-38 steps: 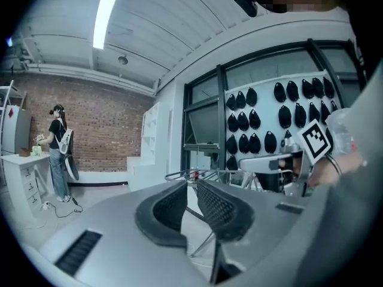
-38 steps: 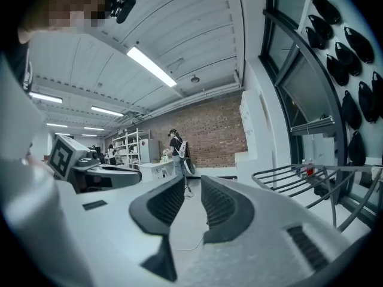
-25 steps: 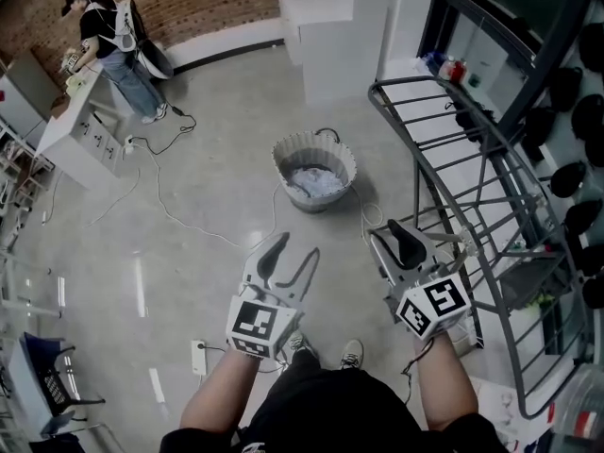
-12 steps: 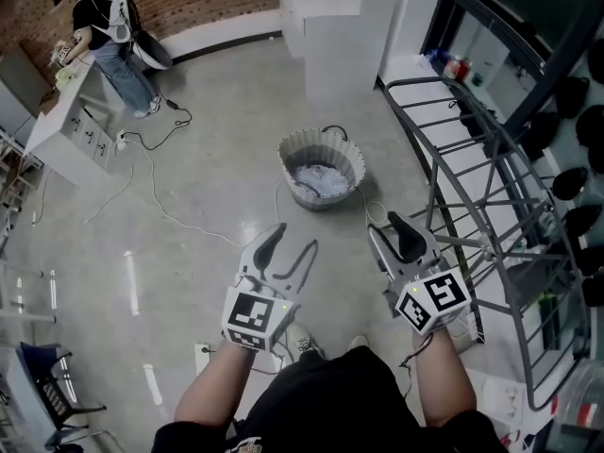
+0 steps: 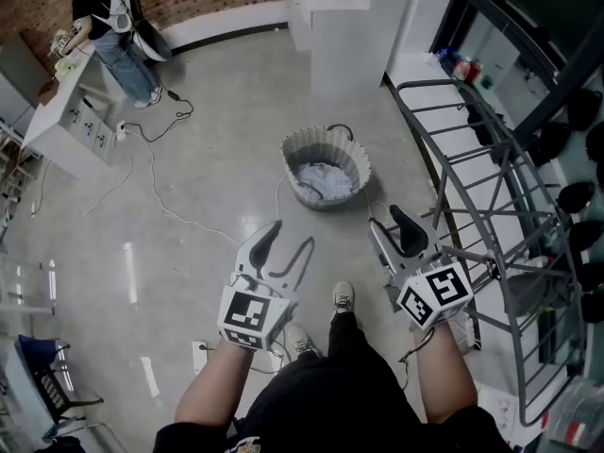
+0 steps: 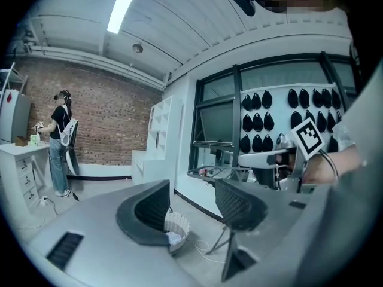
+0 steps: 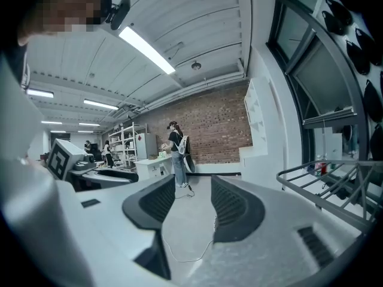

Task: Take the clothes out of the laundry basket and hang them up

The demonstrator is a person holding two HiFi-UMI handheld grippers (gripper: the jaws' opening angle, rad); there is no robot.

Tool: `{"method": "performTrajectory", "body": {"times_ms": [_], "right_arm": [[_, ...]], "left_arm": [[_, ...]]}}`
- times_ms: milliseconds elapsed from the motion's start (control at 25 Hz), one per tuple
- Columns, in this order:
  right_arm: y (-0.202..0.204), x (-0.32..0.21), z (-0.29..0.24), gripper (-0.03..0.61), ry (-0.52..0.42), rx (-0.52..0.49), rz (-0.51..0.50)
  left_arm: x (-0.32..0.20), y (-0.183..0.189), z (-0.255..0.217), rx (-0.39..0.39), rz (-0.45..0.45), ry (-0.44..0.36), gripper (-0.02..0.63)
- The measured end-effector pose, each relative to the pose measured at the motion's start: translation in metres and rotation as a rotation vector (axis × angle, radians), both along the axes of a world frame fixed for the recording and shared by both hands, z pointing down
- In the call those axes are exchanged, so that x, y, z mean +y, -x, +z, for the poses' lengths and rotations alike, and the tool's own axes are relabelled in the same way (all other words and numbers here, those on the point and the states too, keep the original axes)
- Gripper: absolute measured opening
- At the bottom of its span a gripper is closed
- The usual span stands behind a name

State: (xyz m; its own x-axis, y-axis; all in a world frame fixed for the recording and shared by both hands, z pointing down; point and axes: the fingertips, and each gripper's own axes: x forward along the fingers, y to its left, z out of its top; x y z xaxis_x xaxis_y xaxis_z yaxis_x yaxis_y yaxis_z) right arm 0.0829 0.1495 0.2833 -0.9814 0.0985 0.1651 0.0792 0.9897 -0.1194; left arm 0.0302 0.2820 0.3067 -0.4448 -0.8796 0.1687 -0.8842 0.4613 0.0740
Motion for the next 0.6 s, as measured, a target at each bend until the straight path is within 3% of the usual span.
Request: {"method": "performTrajectory", "body": {"times_ms": [600], "right_arm": [[0.116,-0.123,0.017,0.213,0.078,-0.019,-0.112]], "left_arm": [[-0.109,0.094,-0.001,-0.020,-0.130,0.054,0.216]]}}
